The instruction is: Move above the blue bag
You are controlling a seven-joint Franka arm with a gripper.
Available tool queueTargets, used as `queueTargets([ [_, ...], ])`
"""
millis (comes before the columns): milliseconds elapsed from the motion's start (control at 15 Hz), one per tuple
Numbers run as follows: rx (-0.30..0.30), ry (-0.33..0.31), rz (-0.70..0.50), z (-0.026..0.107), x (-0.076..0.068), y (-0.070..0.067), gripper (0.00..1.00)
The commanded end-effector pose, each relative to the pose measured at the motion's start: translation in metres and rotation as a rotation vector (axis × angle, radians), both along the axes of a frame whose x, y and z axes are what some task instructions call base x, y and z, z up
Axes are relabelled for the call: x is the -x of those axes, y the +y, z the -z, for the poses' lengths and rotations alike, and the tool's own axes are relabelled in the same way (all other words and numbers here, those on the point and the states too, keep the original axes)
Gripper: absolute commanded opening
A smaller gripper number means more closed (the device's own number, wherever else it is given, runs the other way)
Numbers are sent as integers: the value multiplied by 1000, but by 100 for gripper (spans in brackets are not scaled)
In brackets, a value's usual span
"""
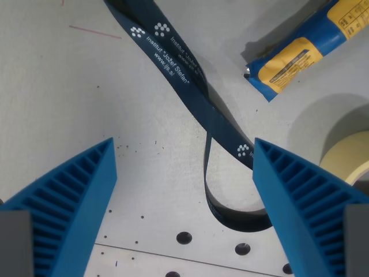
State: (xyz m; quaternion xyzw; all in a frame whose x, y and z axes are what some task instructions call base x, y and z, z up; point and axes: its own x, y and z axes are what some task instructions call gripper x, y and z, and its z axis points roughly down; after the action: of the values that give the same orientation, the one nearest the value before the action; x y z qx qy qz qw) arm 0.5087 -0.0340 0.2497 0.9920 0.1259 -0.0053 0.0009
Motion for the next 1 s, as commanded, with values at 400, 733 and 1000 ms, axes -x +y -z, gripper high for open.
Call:
queueTargets([
  [400,0,-4,13,-1,-1,0,100],
  [733,2,-10,80,1,-2,-3,100],
  [1000,2,-17,161,6,-6,-9,100],
])
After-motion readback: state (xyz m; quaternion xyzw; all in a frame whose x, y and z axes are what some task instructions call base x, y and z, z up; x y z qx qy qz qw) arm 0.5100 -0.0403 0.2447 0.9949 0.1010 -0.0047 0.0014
